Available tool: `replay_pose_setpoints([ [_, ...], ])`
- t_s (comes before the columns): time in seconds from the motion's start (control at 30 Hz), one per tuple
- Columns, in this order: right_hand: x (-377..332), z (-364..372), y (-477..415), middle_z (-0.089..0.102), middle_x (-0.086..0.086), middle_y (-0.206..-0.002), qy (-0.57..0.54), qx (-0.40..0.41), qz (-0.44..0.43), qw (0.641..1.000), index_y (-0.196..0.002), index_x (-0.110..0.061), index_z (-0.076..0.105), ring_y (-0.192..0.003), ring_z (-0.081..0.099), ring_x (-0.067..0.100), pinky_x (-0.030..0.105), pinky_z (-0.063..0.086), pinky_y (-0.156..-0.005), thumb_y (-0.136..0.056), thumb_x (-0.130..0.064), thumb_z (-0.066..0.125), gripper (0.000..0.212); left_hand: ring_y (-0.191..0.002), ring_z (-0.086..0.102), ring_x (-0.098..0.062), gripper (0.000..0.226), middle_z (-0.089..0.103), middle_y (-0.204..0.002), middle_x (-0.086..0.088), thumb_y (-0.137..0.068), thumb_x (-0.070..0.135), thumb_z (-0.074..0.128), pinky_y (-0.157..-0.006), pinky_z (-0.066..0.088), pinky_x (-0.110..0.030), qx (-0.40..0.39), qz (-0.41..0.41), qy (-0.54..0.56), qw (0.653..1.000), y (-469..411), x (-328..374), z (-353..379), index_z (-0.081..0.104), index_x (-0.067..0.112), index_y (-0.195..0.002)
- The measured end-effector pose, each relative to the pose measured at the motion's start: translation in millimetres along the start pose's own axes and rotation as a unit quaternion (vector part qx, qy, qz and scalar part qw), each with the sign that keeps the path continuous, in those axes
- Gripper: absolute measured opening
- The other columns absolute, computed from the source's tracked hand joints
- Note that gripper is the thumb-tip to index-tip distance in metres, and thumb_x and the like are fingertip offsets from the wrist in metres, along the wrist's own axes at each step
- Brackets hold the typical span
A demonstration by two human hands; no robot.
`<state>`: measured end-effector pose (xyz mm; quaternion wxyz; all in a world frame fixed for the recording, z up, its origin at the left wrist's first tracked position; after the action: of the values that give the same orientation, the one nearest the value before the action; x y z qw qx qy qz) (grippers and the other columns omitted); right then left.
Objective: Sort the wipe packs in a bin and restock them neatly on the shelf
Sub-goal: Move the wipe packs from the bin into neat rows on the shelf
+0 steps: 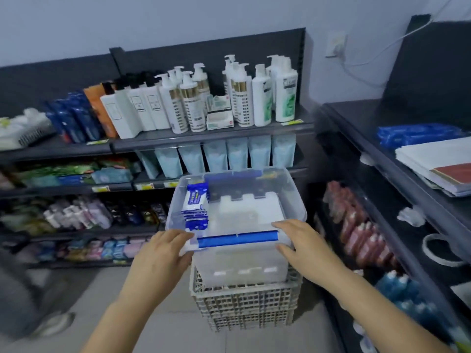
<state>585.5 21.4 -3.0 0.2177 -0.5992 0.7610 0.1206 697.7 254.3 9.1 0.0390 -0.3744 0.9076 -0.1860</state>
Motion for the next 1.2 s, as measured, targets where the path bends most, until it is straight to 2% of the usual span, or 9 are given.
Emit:
replay_pose_setpoints([
  [0.2,8.7,11.5,-110.2,0.038,-0.007,-0.143,-0.005,-0.066,-0.069,0.995,-0.142,-0.025,0.035,-0.131,0.034,0.013,0.023,0.029,-0.105,-0.096,-0.029,0.049,0.048,-0.075,0.065,-0.024,0.028,0.069,-0.091,0.002,-0.07,0.027,0.067,-0.054,0.053,-0.029,0.016,-0.068,-0.037,0.997,-45.2,-27.1,14.4,0.071,0.018,-0.096],
  [0.37,-6.7,47.2,-166.4,0.036,-0.006,-0.145,-0.011,-0.129,-0.099,0.987,-0.144,-0.024,0.033,-0.133,0.033,0.013,0.023,0.026,-0.107,-0.097,-0.028,0.049,0.05,-0.082,0.065,-0.026,0.041,0.069,-0.096,0.002,-0.064,0.02,0.086,-0.06,0.055,-0.031,-0.021,-0.135,-0.035,0.99,-56.1,-60.5,40.2,0.071,0.017,-0.101],
  [0.5,-16.0,79.7,-206.6,0.035,-0.007,-0.146,-0.014,-0.173,-0.087,0.981,-0.144,-0.025,0.032,-0.133,0.035,0.013,0.023,0.027,-0.106,-0.096,-0.028,0.049,0.051,-0.088,0.064,-0.025,0.038,0.068,-0.099,0.002,-0.069,0.022,0.083,-0.07,0.054,-0.031,-0.039,-0.163,-0.024,0.986,-74.0,-104.7,65.9,0.07,0.018,-0.105],
  [0.7,-19.0,147.2,-256.6,0.045,-0.001,-0.14,-0.057,-0.234,0.024,0.97,-0.141,-0.019,0.038,-0.124,0.047,0.015,0.024,0.037,-0.102,-0.092,-0.025,0.056,0.053,-0.099,0.061,-0.024,0.037,0.066,-0.109,0.002,-0.08,0.029,0.074,-0.081,0.051,-0.034,-0.074,-0.171,0.04,0.982,-110.8,-166.9,115.7,0.066,0.017,-0.114],
  [0.83,-12.2,197.0,-271.6,0.051,0.0,-0.133,-0.122,-0.287,0.129,0.941,-0.138,-0.014,0.041,-0.111,0.054,0.015,0.027,0.045,-0.096,-0.088,-0.021,0.063,0.055,-0.084,0.067,-0.021,0.048,0.07,-0.094,0.001,-0.059,0.028,0.09,-0.067,0.056,-0.031,-0.065,-0.12,0.028,0.99,-139.1,-183.2,137.2,0.072,0.013,-0.1],
  [0.93,-6.3,217.3,-280.6,0.052,0.006,-0.132,-0.158,-0.296,0.193,0.922,-0.137,-0.009,0.041,-0.111,0.055,0.017,0.025,0.045,-0.094,-0.087,-0.018,0.064,0.056,-0.084,0.066,-0.023,0.047,0.07,-0.094,-0.002,-0.063,0.025,0.087,-0.072,0.054,-0.03,-0.046,-0.099,0.059,0.992,-155.6,-197.6,157.1,0.07,0.01,-0.103],
  [1.0,-2.3,227.6,-283.9,0.054,0.008,-0.128,-0.167,-0.298,0.22,0.914,-0.134,-0.009,0.045,-0.107,0.055,0.016,0.022,0.044,-0.087,-0.088,-0.019,0.064,0.051,-0.085,0.065,-0.024,0.044,0.069,-0.097,-0.003,-0.068,0.025,0.083,-0.076,0.051,-0.029,-0.053,-0.095,0.062,0.992,-161.9,-202.2,170.2,0.069,0.009,-0.106],
  [1.13,2.8,252.9,-279.2,0.06,0.02,-0.112,-0.187,-0.331,0.27,0.885,-0.114,0.002,0.054,-0.098,0.058,0.024,0.037,0.047,-0.089,-0.089,-0.018,0.061,0.033,-0.096,0.065,-0.026,0.05,0.068,-0.107,-0.007,-0.067,0.023,0.085,-0.078,0.052,-0.034,-0.061,-0.126,0.099,0.985,-165.7,-203.4,187.2,0.067,0.007,-0.111],
  [1.2,1.6,266.9,-275.0,0.063,0.017,-0.105,-0.213,-0.356,0.283,0.865,-0.11,0.002,0.057,-0.09,0.058,0.019,0.031,0.045,-0.08,-0.089,-0.02,0.06,0.031,-0.098,0.065,-0.025,0.051,0.067,-0.109,-0.008,-0.067,0.023,0.085,-0.079,0.047,-0.028,-0.049,-0.137,0.106,0.984,-165.4,-202.8,188.6,0.067,0.006,-0.112],
])
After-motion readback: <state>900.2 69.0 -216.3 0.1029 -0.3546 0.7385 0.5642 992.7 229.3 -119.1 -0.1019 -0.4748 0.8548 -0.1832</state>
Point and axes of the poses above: each hand's wrist, its own y-axis away from the middle knuckle, its own z-axis out of the palm, x = y × z, the point moved 7 cm from there along -y, towards the middle knuckle
